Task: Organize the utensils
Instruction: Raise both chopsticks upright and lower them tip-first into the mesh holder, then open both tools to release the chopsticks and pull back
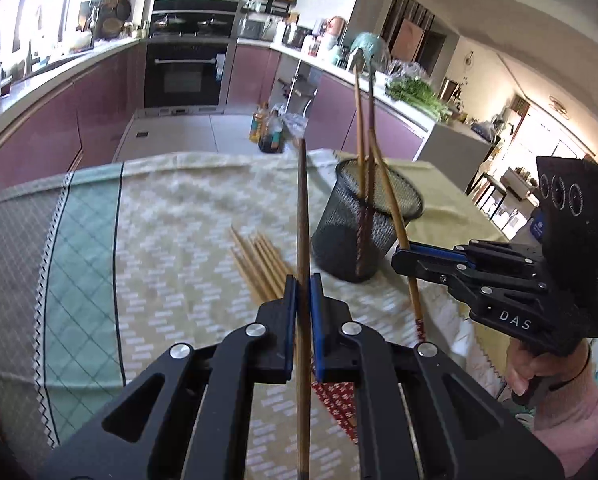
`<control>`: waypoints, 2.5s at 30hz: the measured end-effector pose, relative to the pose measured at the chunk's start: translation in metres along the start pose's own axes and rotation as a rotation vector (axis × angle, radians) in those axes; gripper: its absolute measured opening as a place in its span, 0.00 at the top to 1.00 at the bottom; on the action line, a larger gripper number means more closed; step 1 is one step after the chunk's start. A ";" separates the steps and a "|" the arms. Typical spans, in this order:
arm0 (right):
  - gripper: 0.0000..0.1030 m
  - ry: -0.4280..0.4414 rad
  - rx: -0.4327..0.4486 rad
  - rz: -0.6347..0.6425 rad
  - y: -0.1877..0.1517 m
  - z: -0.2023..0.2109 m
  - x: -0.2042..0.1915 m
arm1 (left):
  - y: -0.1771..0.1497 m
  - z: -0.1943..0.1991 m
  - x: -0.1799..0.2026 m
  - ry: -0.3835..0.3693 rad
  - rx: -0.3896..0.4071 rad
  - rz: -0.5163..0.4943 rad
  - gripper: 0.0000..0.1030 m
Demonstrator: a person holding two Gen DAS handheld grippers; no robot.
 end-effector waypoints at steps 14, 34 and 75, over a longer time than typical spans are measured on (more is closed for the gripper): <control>0.94 0.011 0.170 0.041 0.052 0.056 0.001 | 0.080 0.076 0.020 -0.120 0.228 0.007 0.93; 0.95 -0.056 0.280 0.064 0.115 0.082 0.032 | 0.159 0.059 0.080 -0.114 0.323 -0.099 0.93; 0.68 0.038 0.057 0.057 0.042 0.021 0.019 | 0.078 -0.006 0.024 0.059 0.163 -0.117 0.64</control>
Point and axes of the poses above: each gripper's, at about its wrist camera, not at the fingertips, and z roughly against the way its jaws point, x to its right, y to its top, the point moved 10 cm from there along -z, roughly the way its jaws point, and after that the axes turned 8 degrees about y, right-handed, at the moved point
